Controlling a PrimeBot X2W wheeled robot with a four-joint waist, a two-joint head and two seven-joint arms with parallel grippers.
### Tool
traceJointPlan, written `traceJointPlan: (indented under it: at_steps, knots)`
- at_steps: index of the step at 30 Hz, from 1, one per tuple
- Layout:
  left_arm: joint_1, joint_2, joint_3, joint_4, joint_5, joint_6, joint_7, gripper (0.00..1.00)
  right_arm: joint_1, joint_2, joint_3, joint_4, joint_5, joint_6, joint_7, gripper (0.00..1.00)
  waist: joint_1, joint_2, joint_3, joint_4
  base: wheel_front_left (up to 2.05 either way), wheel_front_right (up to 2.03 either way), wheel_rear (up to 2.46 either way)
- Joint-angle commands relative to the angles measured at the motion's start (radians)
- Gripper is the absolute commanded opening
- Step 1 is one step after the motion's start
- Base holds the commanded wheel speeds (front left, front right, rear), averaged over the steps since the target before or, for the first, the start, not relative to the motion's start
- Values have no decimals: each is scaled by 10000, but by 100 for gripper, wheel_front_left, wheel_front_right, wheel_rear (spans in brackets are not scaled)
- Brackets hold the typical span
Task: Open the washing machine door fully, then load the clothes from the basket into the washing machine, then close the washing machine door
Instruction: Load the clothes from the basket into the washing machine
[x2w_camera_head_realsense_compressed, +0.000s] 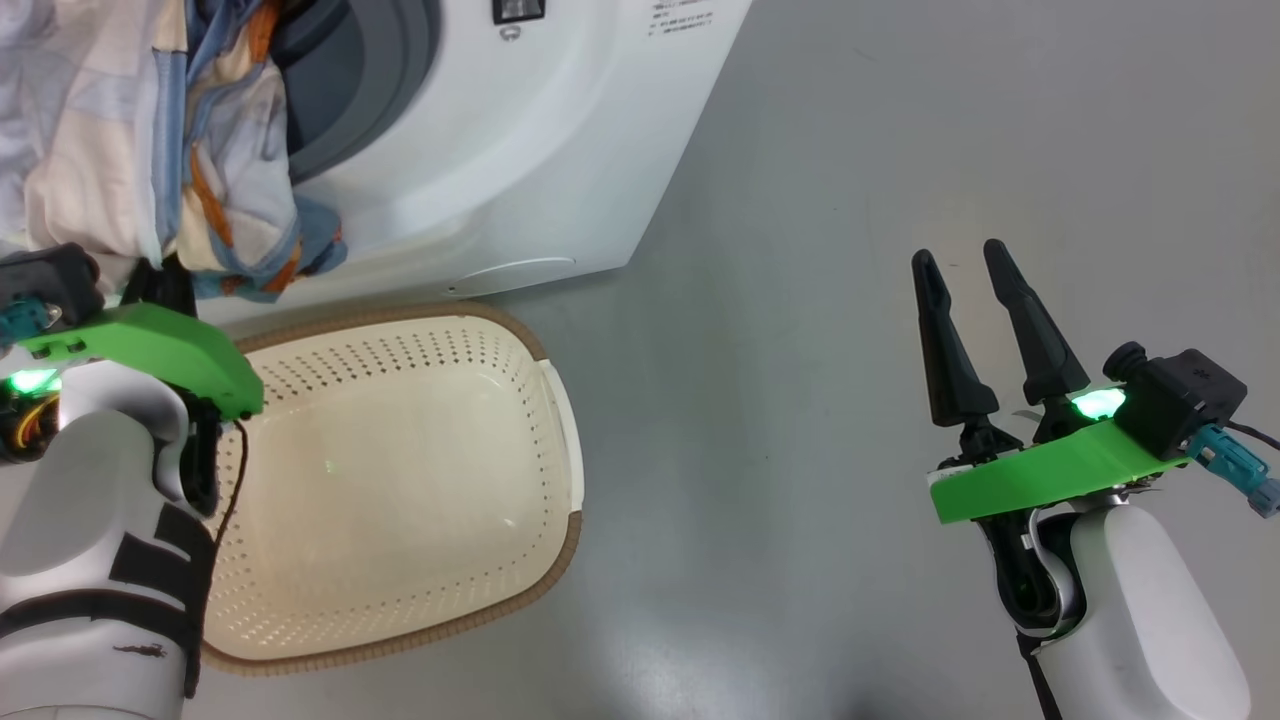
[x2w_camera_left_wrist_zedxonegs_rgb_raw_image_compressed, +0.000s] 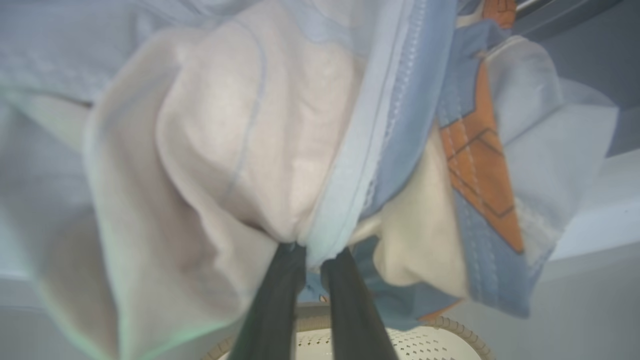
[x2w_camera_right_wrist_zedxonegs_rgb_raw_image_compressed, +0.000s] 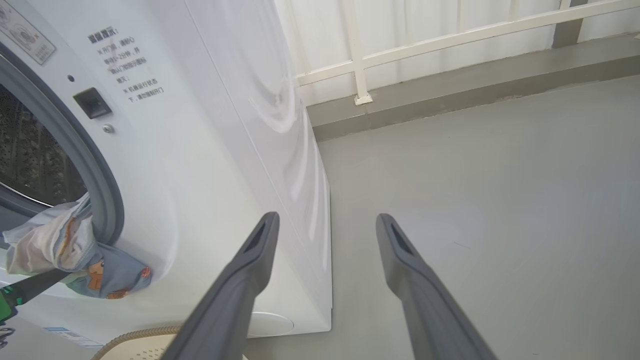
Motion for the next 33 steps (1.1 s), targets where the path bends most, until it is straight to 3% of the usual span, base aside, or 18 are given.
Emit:
traceJointPlan:
  at_steps: [1, 7, 18, 23, 33]
  knots:
    - [-126, 354, 120, -157, -78, -34, -125, 0, 7, 15, 168, -229, -65, 16, -48, 100, 0, 0, -18, 38, 0, 0, 0]
    - [166, 415, -74, -683, -166, -62, -137, 0, 0, -7, 156, -209, -50, 16, -48, 100, 0, 0, -61, 158, 0, 0, 0]
    - [887, 568, -528, -3699, -752, -67, -139, 0, 60, -17, 172, -176, -12, 16, -48, 100, 0, 0, -133, 335, 0, 0, 0]
    - [36, 817, -559, -3575, -854, -68, 249, 0, -58, -16, 278, -226, 8, 16, -48, 100, 0, 0, 127, 242, 0, 0, 0]
    - [-2883, 1311, -805, -1658, -423, 185, 883, 0, -240, 105, 319, -367, 51, 16, -48, 100, 0, 0, 1160, -499, 0, 0, 0]
